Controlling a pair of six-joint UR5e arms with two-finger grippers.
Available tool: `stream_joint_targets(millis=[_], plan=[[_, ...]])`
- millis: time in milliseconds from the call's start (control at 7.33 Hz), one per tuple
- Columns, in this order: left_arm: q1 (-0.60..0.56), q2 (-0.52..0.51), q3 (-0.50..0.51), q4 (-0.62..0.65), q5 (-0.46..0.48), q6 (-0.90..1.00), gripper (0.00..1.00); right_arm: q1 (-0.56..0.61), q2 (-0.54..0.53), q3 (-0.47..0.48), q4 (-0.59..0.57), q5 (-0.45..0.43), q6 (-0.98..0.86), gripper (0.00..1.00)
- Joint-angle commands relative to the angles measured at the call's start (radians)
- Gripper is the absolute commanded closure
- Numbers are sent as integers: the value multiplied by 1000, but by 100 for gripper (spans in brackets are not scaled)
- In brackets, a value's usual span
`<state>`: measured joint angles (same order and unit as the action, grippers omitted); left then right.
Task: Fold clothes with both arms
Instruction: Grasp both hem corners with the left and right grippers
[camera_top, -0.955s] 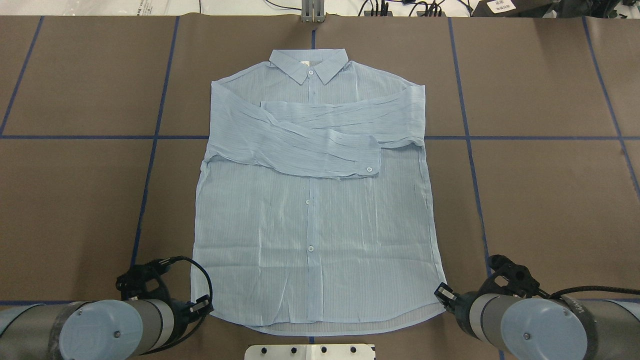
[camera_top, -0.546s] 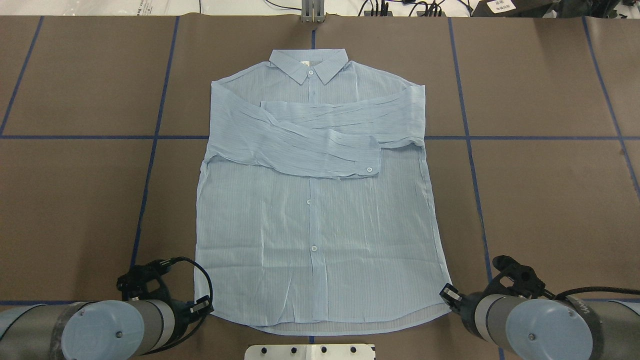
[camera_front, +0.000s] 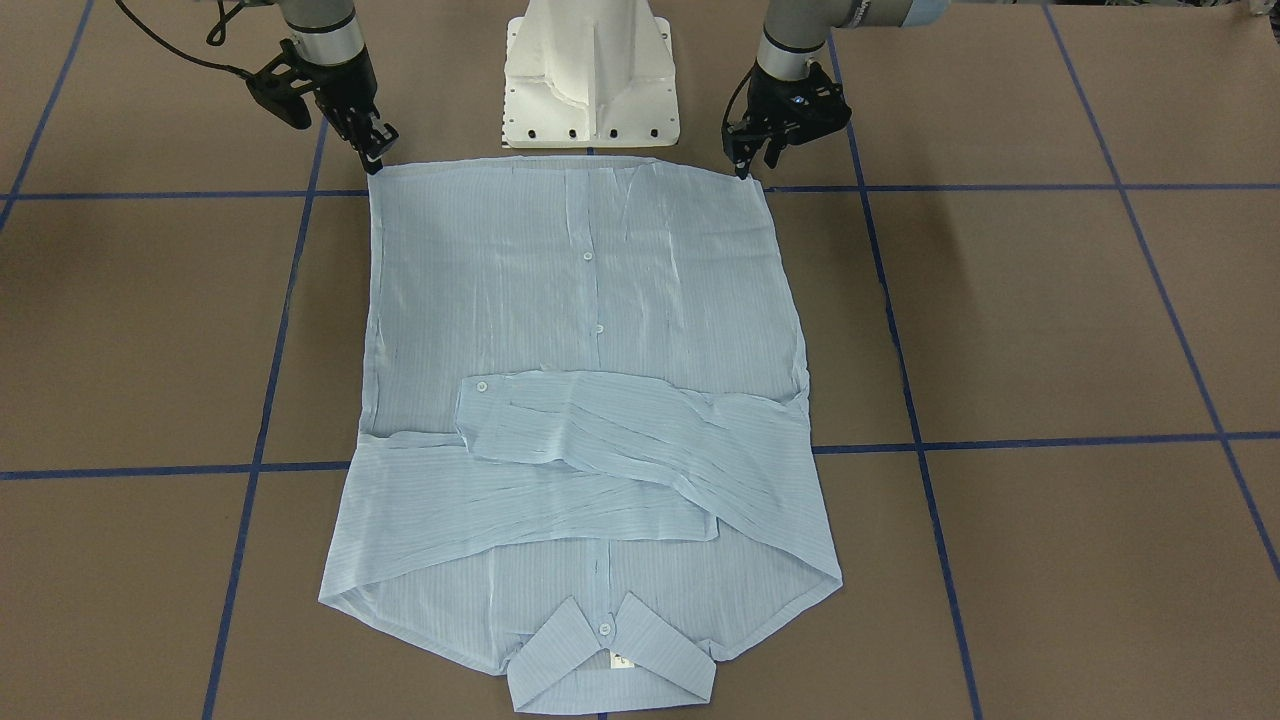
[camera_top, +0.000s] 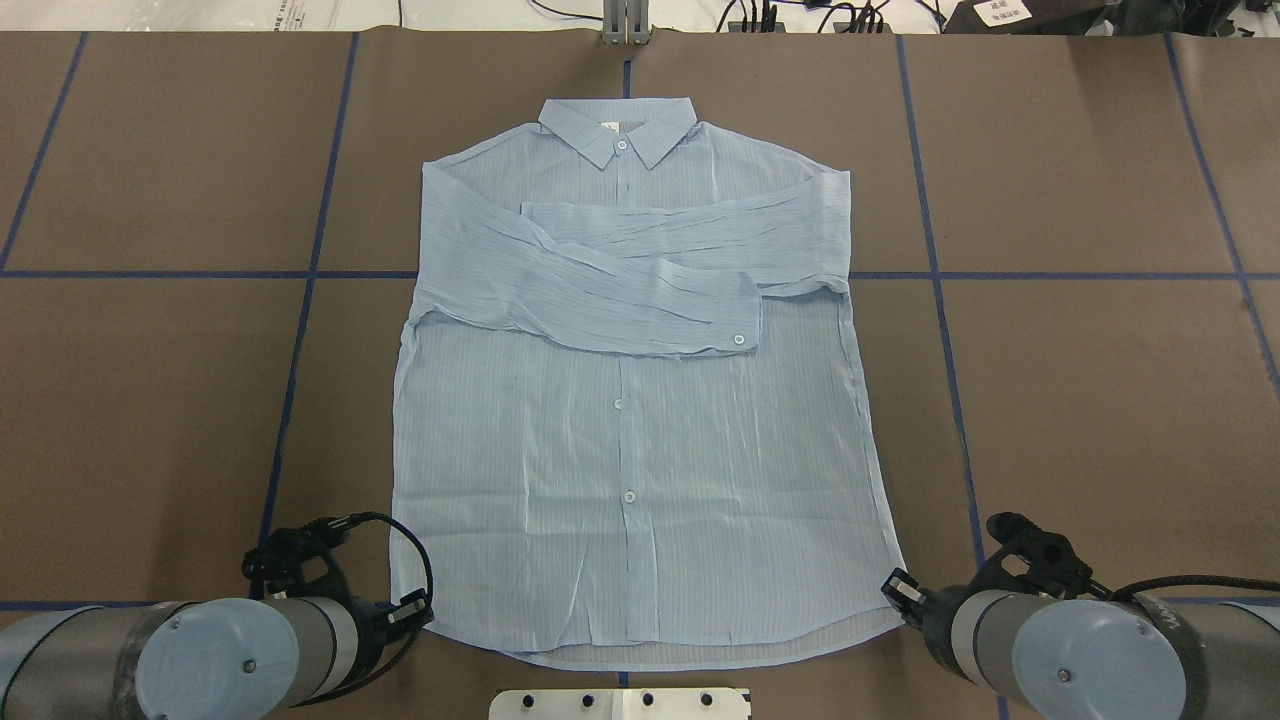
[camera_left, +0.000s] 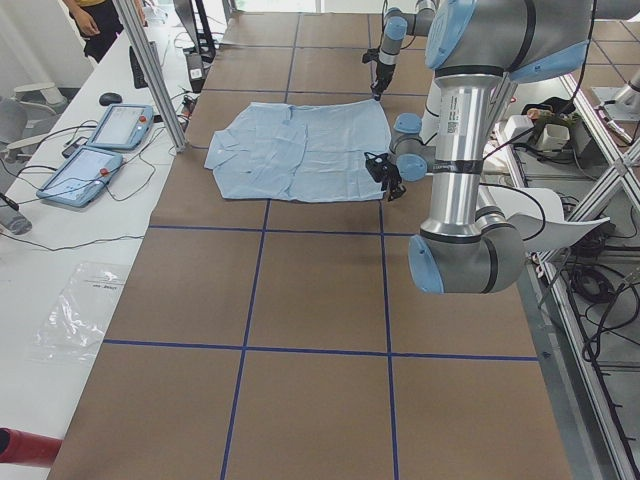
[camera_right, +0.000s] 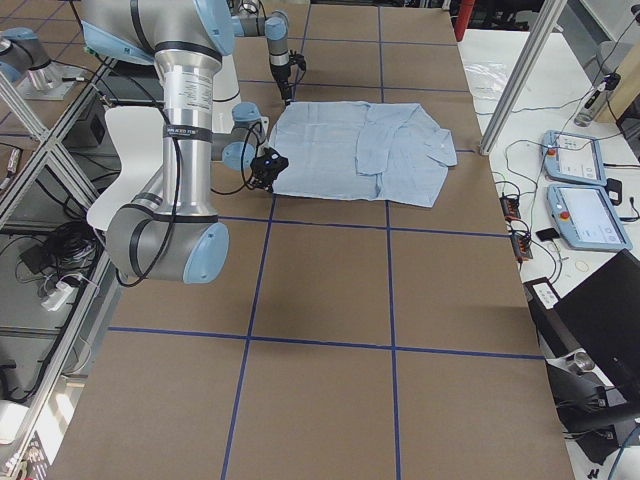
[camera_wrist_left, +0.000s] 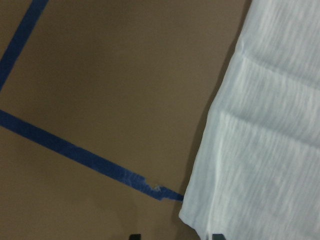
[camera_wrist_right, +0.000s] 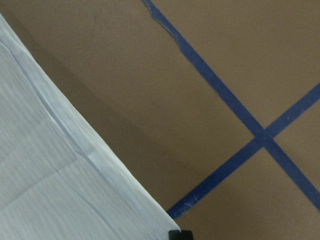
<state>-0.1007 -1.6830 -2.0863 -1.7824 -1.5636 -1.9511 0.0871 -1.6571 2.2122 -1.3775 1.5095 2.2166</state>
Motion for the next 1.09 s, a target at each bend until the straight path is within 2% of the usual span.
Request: stream_joint_targets(millis=[0, 273, 409, 546, 682, 955], plan=[[-4, -7, 8, 0, 14, 3, 43, -1, 0, 0, 0, 0, 0, 100], [-5, -38, 41, -2, 37, 6, 46, 0, -1, -2, 0, 0, -2, 100], [-7, -44, 43, -2, 39, 6, 55, 0, 0, -2, 0, 0, -2, 100], [-11, -43, 40, 0, 42, 6, 74, 0, 0, -2, 0, 0, -2, 100], [-13, -43, 38, 1, 42, 6, 100, -1, 0, -2, 0, 0, -2, 100], [-19, -41, 22, 1, 40, 9, 100, 0, 2, -2, 0, 0, 0, 100]])
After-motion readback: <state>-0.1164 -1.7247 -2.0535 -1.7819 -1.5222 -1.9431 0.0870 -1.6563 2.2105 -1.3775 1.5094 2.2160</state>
